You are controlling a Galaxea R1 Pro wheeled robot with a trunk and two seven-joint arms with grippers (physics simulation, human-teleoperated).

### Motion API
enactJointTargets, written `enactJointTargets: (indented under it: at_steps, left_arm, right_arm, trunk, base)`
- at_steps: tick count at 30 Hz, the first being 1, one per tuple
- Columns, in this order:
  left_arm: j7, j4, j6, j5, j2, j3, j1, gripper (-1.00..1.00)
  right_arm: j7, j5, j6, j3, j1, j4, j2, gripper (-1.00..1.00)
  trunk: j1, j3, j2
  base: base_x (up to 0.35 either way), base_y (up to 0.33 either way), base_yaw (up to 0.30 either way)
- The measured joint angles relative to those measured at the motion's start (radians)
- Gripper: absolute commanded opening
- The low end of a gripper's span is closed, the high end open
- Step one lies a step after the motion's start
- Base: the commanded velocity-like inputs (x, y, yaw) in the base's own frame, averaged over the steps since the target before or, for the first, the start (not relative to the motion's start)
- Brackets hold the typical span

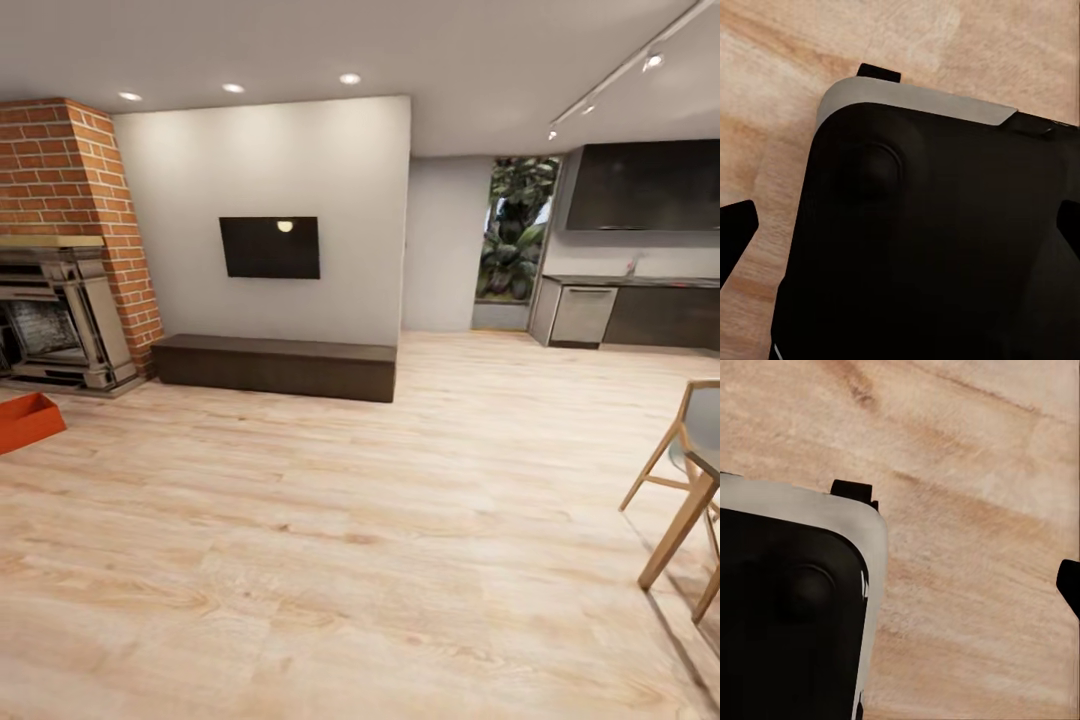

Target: Move the two storage containers from the living room to the garage. In the garage, place one container on the floor and stack the other container on top of it (either order is fine).

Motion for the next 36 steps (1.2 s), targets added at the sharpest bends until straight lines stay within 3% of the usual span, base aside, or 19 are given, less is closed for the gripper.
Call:
enactJointTargets:
  at_steps: [36]
  left_arm:
    - [0.0, 0.0, -0.001, 0.002, 0.001, -0.001, 0.0, 1.0]
  right_arm:
    - [0.0, 0.001, -0.001, -0.002, 0.0, 0.0, 0.0, 1.0]
  trunk:
    - [0.0, 0.0, 0.0]
  base:
    - [0.334, 0.0, 0.274]
